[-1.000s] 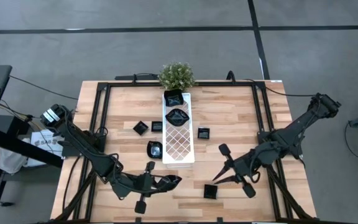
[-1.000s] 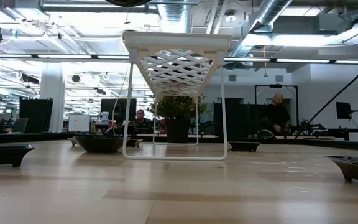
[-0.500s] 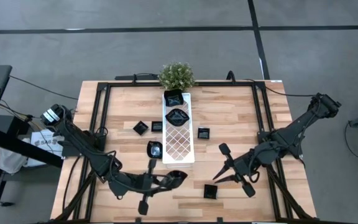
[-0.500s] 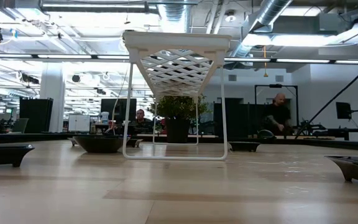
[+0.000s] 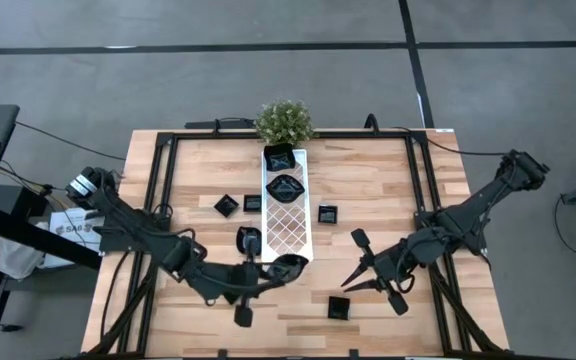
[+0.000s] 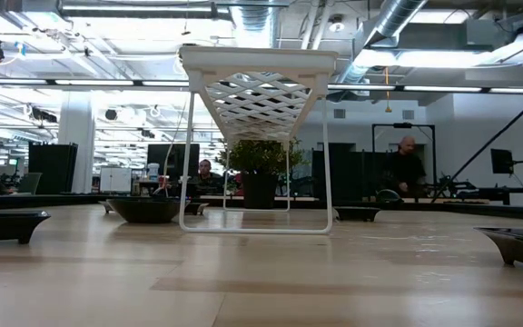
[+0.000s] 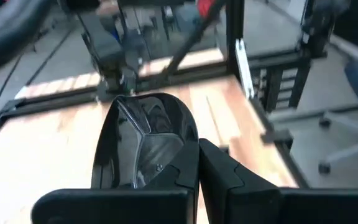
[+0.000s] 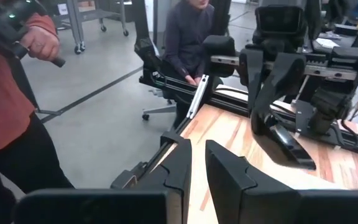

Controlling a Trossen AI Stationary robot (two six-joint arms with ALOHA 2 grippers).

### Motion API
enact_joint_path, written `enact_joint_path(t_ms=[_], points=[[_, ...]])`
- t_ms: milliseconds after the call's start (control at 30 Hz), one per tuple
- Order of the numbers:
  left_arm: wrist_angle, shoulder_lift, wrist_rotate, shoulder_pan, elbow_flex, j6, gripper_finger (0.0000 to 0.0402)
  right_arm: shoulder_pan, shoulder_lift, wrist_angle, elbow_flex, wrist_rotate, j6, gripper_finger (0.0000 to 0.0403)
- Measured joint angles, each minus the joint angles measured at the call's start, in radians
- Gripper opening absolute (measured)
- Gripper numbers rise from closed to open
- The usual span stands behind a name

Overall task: Pick & Place Mini shaped plates
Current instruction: Stack the bottom leaf-shaped plate on the other leaf-shaped plate on the shelf

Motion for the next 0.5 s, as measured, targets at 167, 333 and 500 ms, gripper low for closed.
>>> enact_joint_path(t_ms=[167,333,500], points=[[-0.136,-0.010,0.020,0.056,0.035,0.025,0.0008,-0.039,0.000,-0.001,0.000,0.000,-0.006,0.0042],[-0.210,-0.072,0.037,0.121,0.035,0.201,0.0008,-0.098,0.000,-0.017,0.000,0.000,-0.008,0.0042],[-0.247,-0.154,0.037,0.217,0.033,0.396,0.0008,-0.170,0.000,-0.026,0.000,0.000,-0.008,0.0042]])
